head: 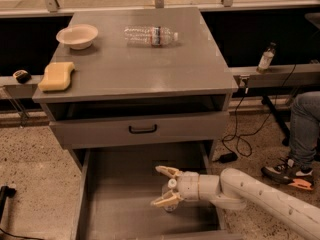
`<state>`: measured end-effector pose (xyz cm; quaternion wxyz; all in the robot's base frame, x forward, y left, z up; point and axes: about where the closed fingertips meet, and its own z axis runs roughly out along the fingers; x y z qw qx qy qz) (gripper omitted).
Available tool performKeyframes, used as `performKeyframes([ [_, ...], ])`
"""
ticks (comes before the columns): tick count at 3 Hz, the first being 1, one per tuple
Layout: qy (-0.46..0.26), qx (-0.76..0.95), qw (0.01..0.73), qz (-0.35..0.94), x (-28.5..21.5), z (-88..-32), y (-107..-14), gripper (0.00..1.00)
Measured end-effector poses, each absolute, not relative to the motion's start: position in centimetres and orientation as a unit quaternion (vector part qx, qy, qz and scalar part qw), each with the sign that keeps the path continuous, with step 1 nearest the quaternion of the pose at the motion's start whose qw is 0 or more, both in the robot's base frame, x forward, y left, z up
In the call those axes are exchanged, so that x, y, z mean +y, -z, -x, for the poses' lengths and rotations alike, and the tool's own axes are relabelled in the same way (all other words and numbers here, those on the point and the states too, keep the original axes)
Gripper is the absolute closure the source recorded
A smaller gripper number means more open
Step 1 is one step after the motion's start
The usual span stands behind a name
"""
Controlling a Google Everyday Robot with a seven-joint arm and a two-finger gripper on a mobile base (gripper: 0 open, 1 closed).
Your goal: Pick blue plastic bottle from middle drawer and place on counter
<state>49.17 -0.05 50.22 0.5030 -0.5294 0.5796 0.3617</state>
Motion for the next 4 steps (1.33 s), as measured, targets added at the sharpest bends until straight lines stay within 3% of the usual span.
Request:
performKeyframes([
  [2, -0.362, 0.587, 0.507, 0.517, -0.3, -49.0, -50.3, 0.93],
  [3, -0.352, 0.593, 0.539, 0.483, -2.2, -49.0, -51.6, 1.00],
  [4, -0.341, 0.576, 0.586, 0.456, -4.9, -47.3, -58.4, 1.00],
])
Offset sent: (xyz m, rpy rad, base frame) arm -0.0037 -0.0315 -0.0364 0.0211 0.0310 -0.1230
